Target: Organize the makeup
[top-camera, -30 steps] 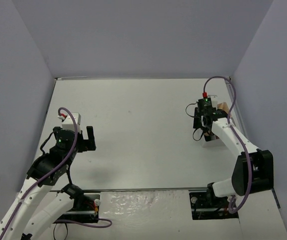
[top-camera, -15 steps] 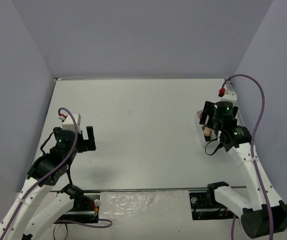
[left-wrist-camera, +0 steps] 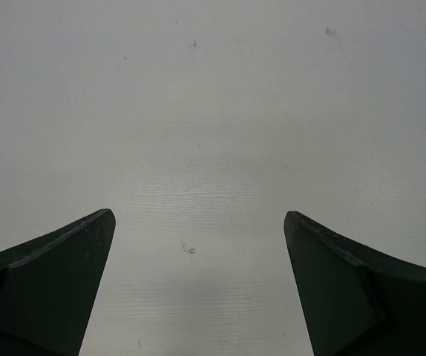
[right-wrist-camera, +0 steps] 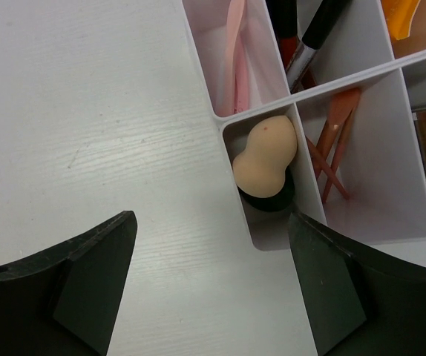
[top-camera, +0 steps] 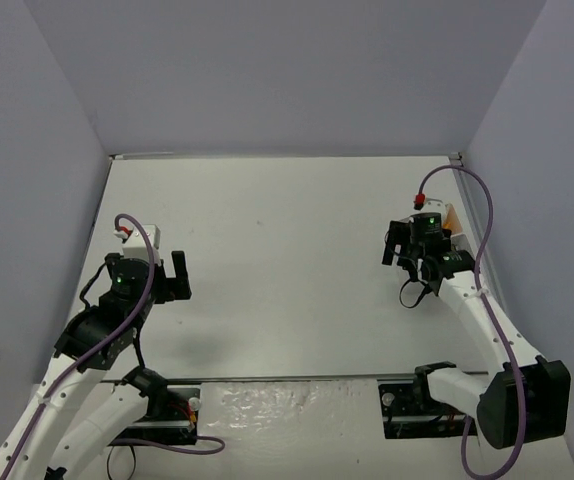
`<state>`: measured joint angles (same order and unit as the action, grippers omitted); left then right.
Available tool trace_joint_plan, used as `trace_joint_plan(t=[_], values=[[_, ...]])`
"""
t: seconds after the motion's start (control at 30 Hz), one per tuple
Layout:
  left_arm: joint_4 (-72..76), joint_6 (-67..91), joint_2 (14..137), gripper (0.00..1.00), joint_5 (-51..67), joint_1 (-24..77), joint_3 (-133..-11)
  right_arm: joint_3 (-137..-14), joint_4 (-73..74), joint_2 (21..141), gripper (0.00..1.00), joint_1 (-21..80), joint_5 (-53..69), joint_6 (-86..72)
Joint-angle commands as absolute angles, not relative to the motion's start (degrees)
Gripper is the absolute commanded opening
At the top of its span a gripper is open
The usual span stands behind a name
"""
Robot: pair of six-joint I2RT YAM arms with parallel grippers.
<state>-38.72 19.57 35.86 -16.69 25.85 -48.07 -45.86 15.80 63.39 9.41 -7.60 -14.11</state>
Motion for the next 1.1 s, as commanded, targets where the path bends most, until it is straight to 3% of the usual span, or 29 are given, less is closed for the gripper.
trace_joint_plan(t=[0.0,0.8,1.07], values=[[-35.55,19.25,36.43,0.97,-16.79,25.58,-48.69,-46.32,9.27,64.61,0.81,8.96,-6.86,-15.65],[-35.42,19.14,37.09,0.97,-15.84,25.05,-48.69,-41.86,3.75,74.25,0.84,7.12,-3.24,-16.7],[-35.51,19.14,37.14,0.97,-15.64,24.87,-48.6,-42.22,3.69,71.48,0.84,7.12,-2.16,-16.38]])
